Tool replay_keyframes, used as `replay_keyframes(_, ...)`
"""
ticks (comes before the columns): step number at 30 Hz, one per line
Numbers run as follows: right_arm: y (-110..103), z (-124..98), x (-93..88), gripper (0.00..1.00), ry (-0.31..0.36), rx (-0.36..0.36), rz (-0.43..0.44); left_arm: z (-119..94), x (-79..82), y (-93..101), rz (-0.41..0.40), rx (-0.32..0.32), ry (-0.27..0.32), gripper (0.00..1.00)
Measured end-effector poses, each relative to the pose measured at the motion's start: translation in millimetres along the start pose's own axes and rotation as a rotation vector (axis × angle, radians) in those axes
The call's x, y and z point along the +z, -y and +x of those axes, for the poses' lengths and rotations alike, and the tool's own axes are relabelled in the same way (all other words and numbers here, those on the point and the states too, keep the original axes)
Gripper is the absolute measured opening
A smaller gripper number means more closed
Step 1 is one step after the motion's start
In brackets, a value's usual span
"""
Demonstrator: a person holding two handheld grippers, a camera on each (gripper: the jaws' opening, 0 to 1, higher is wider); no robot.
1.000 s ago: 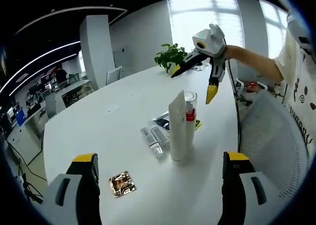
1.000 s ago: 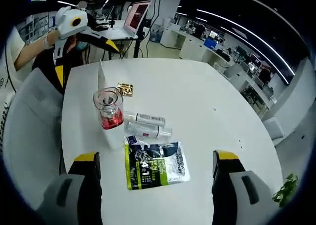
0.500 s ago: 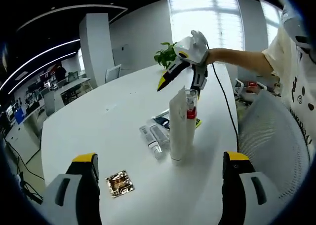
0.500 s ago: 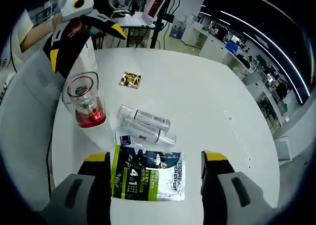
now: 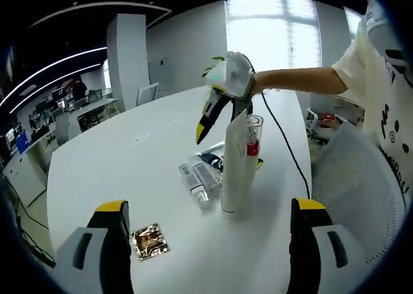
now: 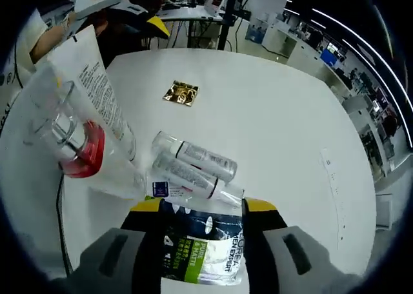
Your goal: Arrange the skincare products in the storage area until every visible bottle or jar stands upright without overlapping.
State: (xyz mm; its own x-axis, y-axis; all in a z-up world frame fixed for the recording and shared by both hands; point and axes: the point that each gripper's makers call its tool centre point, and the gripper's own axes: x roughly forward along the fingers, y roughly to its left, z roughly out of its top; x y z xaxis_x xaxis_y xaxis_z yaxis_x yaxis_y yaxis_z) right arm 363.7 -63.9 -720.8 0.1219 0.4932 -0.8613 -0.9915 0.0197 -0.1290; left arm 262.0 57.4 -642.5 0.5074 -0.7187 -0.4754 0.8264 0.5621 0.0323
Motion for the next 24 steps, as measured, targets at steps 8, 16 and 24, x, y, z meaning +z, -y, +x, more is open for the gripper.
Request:
replay_keyframes(8,-1,19,1.3,0.43,-0.038,0.080,-0.095,1,-1.5,4.0,-0.006,-0.010,0.003,0.98)
replay_keyframes(16,3,37,2.8,0.40,-0.085,0.127,-0.174,1,-2.3,2.2,-0.029,-0.015,0.021,0.97)
replay_keyframes(24,-3,49,-4.0,0.38,-0.168,0.216,-0.281,1,-2.3,2.9,-0.042,-0.006,0.043,0.95)
